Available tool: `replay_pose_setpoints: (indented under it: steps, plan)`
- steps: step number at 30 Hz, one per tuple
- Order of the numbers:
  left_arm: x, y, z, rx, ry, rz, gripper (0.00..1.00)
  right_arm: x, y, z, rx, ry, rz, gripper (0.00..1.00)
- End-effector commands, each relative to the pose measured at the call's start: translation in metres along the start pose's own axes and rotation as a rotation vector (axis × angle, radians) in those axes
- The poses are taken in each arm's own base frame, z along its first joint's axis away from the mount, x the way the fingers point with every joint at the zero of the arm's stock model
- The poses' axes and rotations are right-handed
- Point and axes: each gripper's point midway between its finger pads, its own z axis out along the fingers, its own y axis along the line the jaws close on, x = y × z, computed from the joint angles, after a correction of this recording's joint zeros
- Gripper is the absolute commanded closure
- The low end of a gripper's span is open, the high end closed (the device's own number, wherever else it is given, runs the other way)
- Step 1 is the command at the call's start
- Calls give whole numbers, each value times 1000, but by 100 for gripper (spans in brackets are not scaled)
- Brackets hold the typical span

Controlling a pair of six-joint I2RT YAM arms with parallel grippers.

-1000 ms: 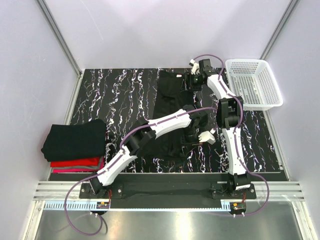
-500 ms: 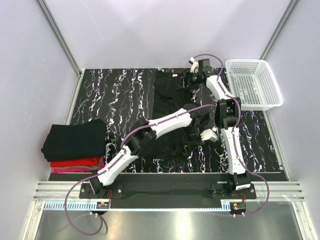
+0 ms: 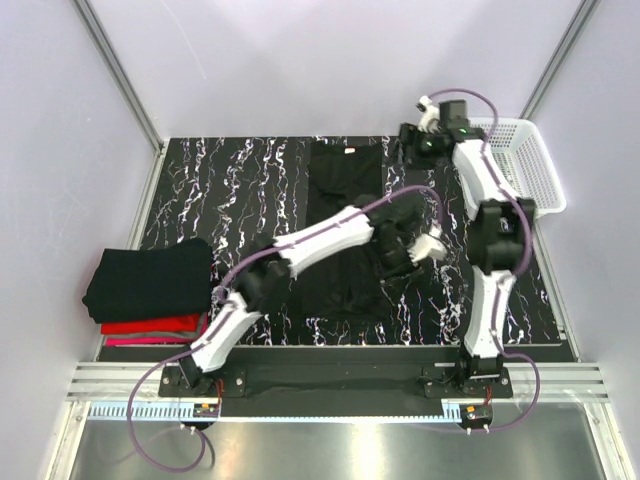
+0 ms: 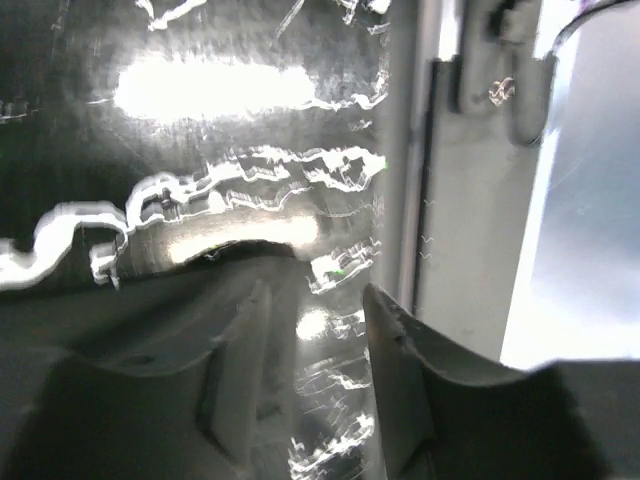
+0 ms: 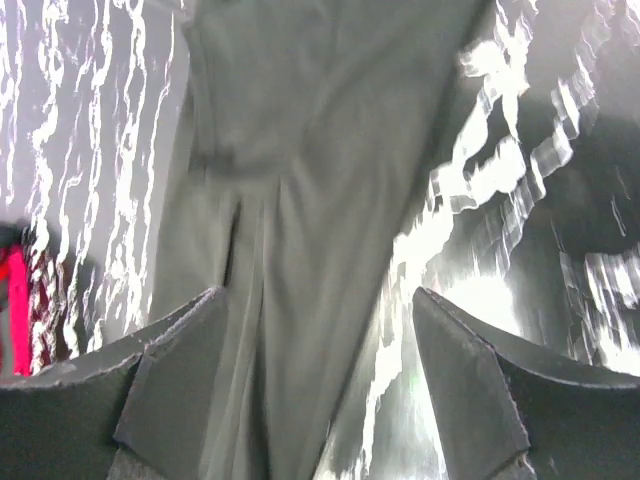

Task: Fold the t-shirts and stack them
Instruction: Fold the tshirt

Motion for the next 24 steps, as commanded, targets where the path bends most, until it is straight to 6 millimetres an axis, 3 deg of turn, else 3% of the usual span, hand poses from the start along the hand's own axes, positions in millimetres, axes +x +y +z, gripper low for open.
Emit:
replay_pose_setpoints:
  steps: [1, 2, 3, 4, 5, 6, 7, 8, 9, 10, 12, 13, 16, 20, 24]
  plan:
    - [-48, -45, -133, -95, -378, -112, 49, 25, 22, -70, 25, 17, 32, 19]
    - [-35, -20, -163, -147, -455, -249, 47, 43, 29, -79, -9, 54, 81, 20]
    - [0, -4, -156, -140, -438, -413, 46, 66, 36, -85, -31, 101, 121, 22]
    - [2, -6, -183, -153, -542, -520, 45, 116, 33, -84, -42, 205, 204, 25]
    - [27, 21, -205, -190, -606, -654, 46, 129, 55, -101, -109, 216, 267, 26]
    - [65, 33, -188, -177, -586, -802, 46, 146, 61, -104, -130, 236, 313, 27]
    - [74, 35, -199, -183, -645, -881, 47, 187, 63, -110, -131, 298, 399, 27]
    - [97, 49, -205, -215, -667, -965, 47, 202, 70, -112, -146, 326, 492, 28]
    - [120, 52, -190, -210, -635, -1038, 47, 214, 71, -111, -154, 328, 518, 28]
    - [132, 56, -189, -211, -640, -1083, 45, 245, 71, -114, -146, 380, 576, 28]
    - [157, 56, -167, -185, -597, -1184, 44, 268, 72, -116, -140, 420, 631, 28]
    - [162, 58, -164, -178, -611, -1227, 44, 289, 70, -119, -123, 461, 669, 28]
    - [185, 58, -143, -174, -612, -1313, 43, 321, 71, -124, -108, 521, 727, 30]
    - [211, 56, -112, -157, -596, -1420, 43, 339, 76, -120, -94, 555, 733, 32]
    - [226, 53, -98, -163, -581, -1481, 38, 350, 79, -113, -65, 593, 708, 34]
